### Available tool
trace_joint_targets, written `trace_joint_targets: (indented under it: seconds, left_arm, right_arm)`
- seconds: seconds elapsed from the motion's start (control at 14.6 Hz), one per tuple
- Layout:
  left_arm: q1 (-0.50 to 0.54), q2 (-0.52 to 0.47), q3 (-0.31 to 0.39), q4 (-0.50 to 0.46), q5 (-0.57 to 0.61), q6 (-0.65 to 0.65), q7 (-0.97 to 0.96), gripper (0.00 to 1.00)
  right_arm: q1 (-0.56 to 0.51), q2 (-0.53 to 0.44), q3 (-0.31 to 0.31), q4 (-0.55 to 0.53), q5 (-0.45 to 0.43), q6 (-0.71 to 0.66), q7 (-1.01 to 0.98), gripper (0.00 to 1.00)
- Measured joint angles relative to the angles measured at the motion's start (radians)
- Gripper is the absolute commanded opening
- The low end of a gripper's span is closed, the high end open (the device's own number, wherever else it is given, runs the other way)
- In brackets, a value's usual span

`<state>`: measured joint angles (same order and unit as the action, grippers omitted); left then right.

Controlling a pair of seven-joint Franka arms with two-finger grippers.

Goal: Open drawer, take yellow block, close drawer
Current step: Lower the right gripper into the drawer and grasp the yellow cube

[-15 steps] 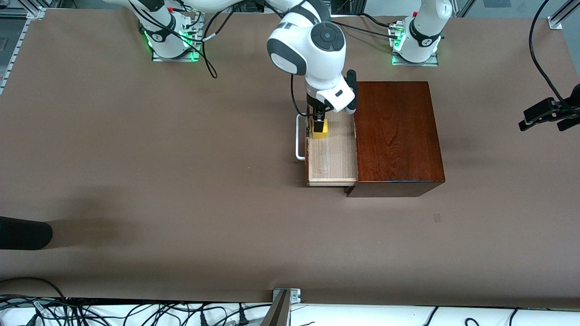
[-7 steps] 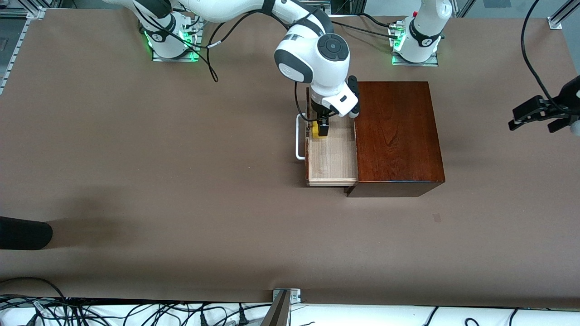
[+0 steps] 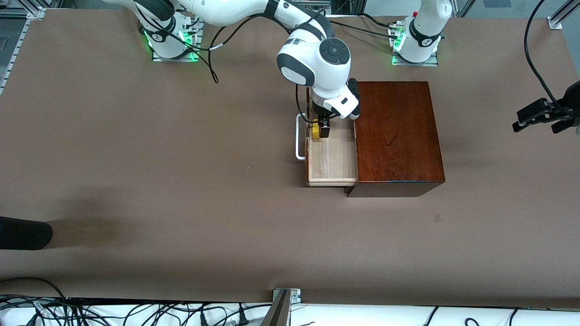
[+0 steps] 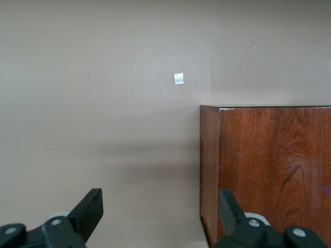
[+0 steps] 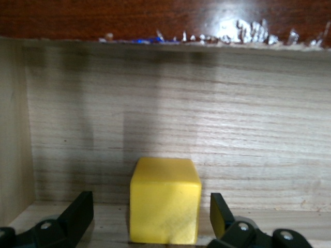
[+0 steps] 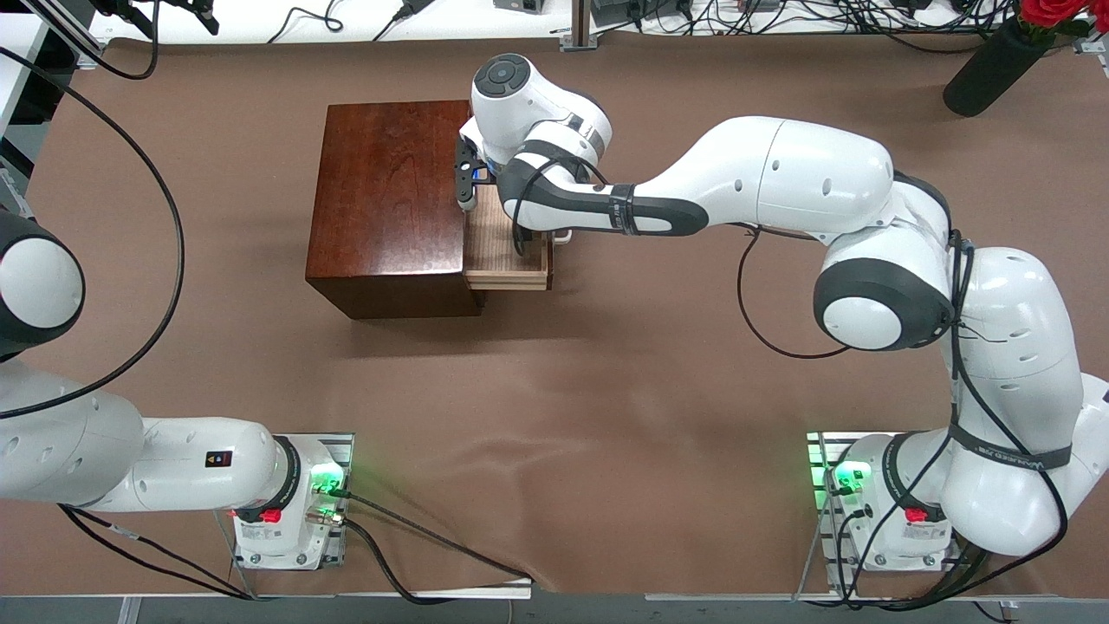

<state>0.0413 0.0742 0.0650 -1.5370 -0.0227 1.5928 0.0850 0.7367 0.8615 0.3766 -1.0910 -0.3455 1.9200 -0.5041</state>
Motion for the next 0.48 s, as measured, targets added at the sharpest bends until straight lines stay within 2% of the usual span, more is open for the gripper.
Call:
trace_joint_targets:
  seconds: [0.27, 0.41, 0.48]
  left_arm:
    - [0.001, 0.000, -0.002, 0.003, 0.000, 0.000, 0.000, 1.00]
    - [0.001, 0.000, -0.003, 0.004, 0.000, 0.000, 0.000, 1.00]
    - [0.001, 0.000, -0.004, 0.004, 0.000, 0.000, 0.000, 1.00]
  right_arm:
    - [0.001, 0.006, -0.001, 0.000, -0.004, 0.000, 0.000, 0.98]
    - [0.002, 0.011, -0.001, 0.000, -0.004, 0.000, 0.000, 0.89]
    - [0.002, 0.012, -0.001, 0.000, -0.005, 0.000, 0.000, 0.78]
